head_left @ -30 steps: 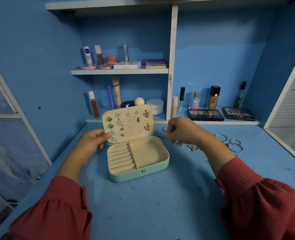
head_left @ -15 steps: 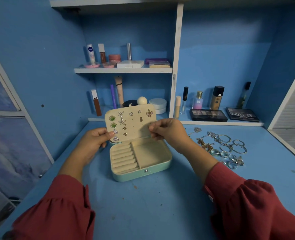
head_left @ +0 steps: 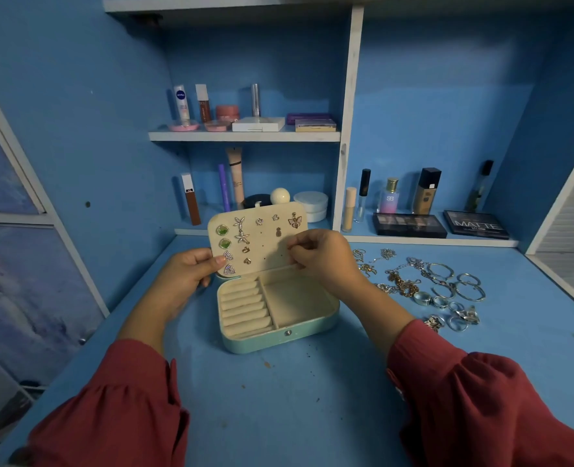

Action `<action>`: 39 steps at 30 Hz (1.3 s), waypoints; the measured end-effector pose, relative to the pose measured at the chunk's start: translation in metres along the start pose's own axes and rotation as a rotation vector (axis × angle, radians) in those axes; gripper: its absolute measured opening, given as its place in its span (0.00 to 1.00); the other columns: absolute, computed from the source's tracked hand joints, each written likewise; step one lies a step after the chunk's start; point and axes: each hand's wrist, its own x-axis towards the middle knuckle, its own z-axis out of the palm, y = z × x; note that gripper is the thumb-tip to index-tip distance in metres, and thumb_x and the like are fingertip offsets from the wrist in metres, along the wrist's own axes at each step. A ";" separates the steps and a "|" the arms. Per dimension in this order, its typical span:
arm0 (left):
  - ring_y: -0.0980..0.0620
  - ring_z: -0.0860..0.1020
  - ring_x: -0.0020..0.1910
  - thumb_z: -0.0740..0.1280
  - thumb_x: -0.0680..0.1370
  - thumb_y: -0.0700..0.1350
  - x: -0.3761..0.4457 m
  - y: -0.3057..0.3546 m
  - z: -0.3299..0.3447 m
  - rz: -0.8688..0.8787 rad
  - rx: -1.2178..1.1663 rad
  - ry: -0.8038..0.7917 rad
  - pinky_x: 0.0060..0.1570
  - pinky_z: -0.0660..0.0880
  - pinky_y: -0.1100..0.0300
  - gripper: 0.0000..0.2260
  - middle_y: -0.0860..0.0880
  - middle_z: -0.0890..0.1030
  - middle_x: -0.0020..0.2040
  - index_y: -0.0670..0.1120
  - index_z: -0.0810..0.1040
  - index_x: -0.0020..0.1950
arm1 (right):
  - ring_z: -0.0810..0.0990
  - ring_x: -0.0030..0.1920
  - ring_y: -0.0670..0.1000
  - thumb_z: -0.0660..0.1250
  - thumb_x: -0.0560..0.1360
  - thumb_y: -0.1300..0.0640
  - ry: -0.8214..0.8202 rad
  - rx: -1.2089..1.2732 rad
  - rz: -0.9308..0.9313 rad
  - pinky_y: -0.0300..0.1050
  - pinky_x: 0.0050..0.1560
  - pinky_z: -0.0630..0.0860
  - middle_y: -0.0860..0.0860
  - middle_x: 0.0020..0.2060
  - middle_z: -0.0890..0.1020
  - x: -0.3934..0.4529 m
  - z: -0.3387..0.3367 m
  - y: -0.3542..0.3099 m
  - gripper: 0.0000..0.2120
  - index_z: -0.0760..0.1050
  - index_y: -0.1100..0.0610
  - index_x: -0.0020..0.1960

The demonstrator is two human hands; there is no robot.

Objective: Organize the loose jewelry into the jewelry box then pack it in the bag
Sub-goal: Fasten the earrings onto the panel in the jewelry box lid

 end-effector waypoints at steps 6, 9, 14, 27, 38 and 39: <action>0.52 0.66 0.32 0.68 0.77 0.42 0.001 0.000 0.000 -0.007 0.018 0.007 0.34 0.64 0.60 0.06 0.41 0.84 0.50 0.47 0.85 0.47 | 0.77 0.34 0.40 0.71 0.73 0.61 0.035 -0.034 -0.017 0.31 0.39 0.74 0.45 0.36 0.81 0.000 0.002 0.002 0.02 0.81 0.55 0.45; 0.50 0.66 0.34 0.68 0.77 0.42 0.000 0.000 0.000 -0.005 0.019 0.007 0.34 0.64 0.61 0.06 0.41 0.84 0.50 0.47 0.84 0.48 | 0.75 0.37 0.38 0.71 0.74 0.59 0.061 -0.073 -0.040 0.24 0.37 0.70 0.42 0.36 0.79 0.000 0.002 0.002 0.02 0.81 0.53 0.45; 0.47 0.66 0.38 0.68 0.77 0.42 0.001 -0.001 0.000 -0.003 0.009 0.004 0.33 0.65 0.62 0.06 0.40 0.84 0.51 0.47 0.84 0.48 | 0.73 0.38 0.40 0.68 0.75 0.60 0.066 -0.122 -0.029 0.24 0.35 0.67 0.42 0.36 0.76 0.002 0.003 0.001 0.03 0.79 0.54 0.46; 0.52 0.66 0.33 0.68 0.77 0.42 0.000 0.000 0.000 0.007 0.006 0.000 0.33 0.65 0.62 0.07 0.41 0.84 0.49 0.48 0.85 0.45 | 0.76 0.46 0.44 0.65 0.77 0.60 0.044 -0.097 -0.061 0.25 0.40 0.71 0.49 0.48 0.81 -0.002 0.012 -0.003 0.08 0.79 0.58 0.55; 0.52 0.67 0.33 0.68 0.77 0.41 -0.001 -0.001 -0.001 0.002 0.003 0.000 0.33 0.65 0.62 0.07 0.43 0.84 0.47 0.48 0.85 0.44 | 0.78 0.41 0.49 0.69 0.74 0.63 0.051 -0.066 -0.082 0.35 0.37 0.70 0.55 0.40 0.83 -0.002 0.013 -0.004 0.15 0.65 0.53 0.52; 0.51 0.67 0.34 0.68 0.77 0.42 0.000 -0.001 -0.001 0.006 0.001 -0.007 0.33 0.66 0.63 0.06 0.42 0.84 0.48 0.48 0.85 0.45 | 0.78 0.43 0.51 0.69 0.74 0.62 0.045 -0.079 -0.086 0.39 0.41 0.72 0.55 0.41 0.83 -0.002 0.013 -0.004 0.15 0.64 0.53 0.52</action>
